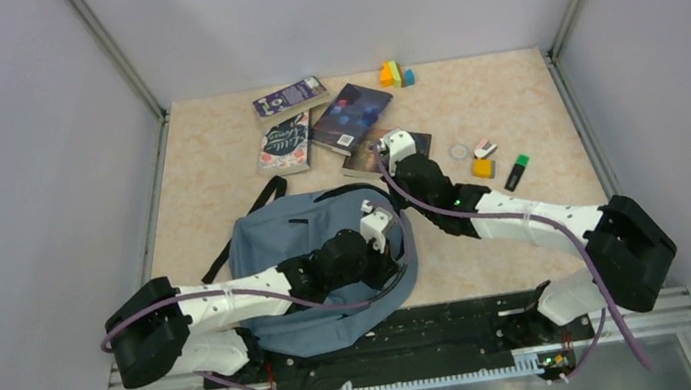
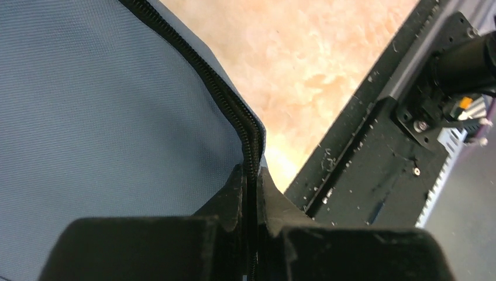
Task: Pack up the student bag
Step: Unzip the student bag at the center of the board.
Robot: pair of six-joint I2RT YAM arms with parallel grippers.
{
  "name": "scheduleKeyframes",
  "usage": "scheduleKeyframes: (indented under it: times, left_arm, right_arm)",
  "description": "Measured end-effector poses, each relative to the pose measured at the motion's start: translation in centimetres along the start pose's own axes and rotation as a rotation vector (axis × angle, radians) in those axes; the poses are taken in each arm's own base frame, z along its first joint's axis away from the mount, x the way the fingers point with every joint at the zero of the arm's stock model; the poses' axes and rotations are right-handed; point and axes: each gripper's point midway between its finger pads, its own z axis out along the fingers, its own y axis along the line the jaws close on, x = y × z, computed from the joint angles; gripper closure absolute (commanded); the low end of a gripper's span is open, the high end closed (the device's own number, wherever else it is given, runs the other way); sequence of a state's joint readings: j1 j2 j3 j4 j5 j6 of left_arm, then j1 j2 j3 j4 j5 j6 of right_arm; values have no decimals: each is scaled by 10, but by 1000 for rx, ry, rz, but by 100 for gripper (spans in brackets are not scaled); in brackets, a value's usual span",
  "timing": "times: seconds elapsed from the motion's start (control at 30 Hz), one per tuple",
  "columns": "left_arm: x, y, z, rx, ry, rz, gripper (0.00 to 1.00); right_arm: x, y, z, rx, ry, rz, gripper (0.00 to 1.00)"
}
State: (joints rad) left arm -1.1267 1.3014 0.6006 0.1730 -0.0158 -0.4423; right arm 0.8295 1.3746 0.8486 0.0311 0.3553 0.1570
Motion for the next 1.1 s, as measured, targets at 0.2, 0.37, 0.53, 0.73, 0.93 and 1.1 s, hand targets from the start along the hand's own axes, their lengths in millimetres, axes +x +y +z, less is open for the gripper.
scheduleKeyframes:
  times: [0.2,0.37,0.53,0.73,0.93,1.1]
  left_arm:
    - [18,-12,-5,88,57,-4,100]
    - [22,-20,-14,142,69,-4,100]
    - [24,-24,-18,172,75,-3,100]
    - [27,-29,-20,201,92,-3,100]
    - [29,-33,-22,226,103,-4,100]
    - [30,-35,-22,234,107,-4,100]
  right_arm:
    - [2,9,13,-50,23,-22,100]
    - [0,20,29,-84,33,-51,100]
    - [8,39,44,-179,60,-111,100]
    - [12,61,52,-297,62,-152,100]
    - [15,80,71,-371,70,-188,100]
    - [22,91,86,-412,93,-214,100]
